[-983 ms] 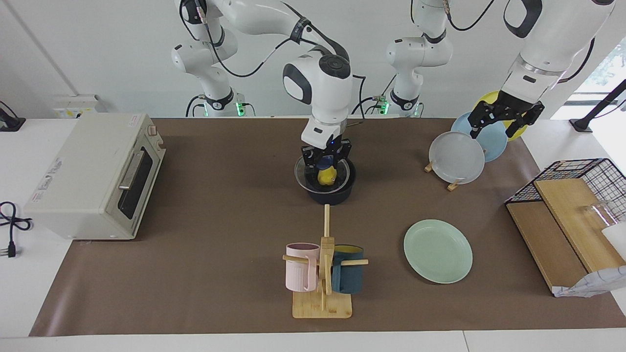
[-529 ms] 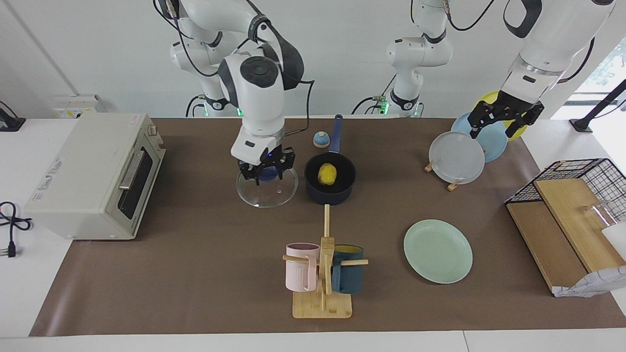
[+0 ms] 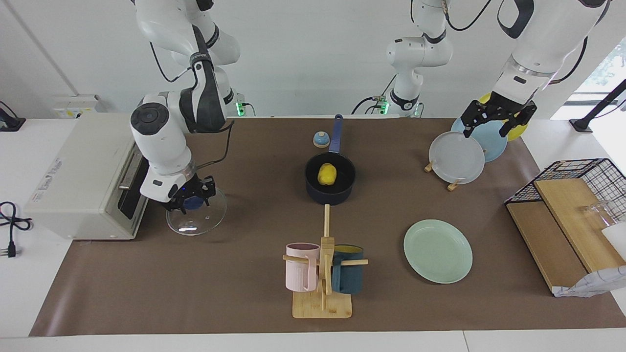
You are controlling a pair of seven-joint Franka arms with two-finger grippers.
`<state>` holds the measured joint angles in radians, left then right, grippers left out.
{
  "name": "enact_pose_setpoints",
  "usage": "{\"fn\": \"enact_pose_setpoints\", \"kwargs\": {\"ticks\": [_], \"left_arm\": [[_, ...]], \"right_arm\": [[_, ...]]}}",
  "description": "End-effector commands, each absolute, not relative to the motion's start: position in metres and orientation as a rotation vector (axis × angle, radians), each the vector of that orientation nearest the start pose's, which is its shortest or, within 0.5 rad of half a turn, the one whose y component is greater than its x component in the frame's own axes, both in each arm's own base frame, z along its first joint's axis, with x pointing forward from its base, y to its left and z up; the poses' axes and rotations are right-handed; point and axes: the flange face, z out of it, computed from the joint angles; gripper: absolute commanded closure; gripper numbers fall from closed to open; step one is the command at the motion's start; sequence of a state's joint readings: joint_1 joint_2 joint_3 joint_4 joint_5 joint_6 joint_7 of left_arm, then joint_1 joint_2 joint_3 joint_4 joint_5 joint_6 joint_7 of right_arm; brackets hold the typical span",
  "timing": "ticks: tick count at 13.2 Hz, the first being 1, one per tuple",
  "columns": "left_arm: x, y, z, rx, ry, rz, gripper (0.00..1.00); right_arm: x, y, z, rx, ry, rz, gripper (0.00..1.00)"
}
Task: Transfer potato from pot to plate
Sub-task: 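Carry the lid toward the toaster while the left gripper reaches the pot, then set the lid on the table while the left gripper grasps the potato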
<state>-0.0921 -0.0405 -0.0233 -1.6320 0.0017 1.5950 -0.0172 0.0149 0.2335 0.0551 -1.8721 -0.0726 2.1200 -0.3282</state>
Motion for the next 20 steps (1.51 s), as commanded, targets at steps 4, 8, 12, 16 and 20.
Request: {"fn": "enact_pose_setpoints", "kwargs": {"ticks": [4, 8, 12, 16, 20], "left_arm": [[0.471, -0.216, 0.576, -3.157, 0.047, -0.002, 0.0], [0.431, -0.34, 0.466, -3.182, 0.094, -0.048, 0.0], [0.427, -0.375, 0.403, -3.217, 0.023, -0.011, 0.0], [0.412, -0.391, 0.368, -3.236, -0.026, -0.015, 0.0], [0.413, -0.391, 0.351, -3.23, -0.1, 0.005, 0.0]], "right_arm": [[0.574, 0.009, 0.344, -3.117, -0.671, -0.028, 0.8], [0.573, 0.013, 0.341, -3.117, -0.662, -0.027, 0.36], [0.58, 0.018, 0.353, -3.122, -0.64, -0.042, 0.0], [0.602, 0.045, 0.436, -3.127, -0.595, 0.029, 0.0], [0.57, 0.051, 0.565, -3.175, -0.309, 0.097, 0.0]]}}
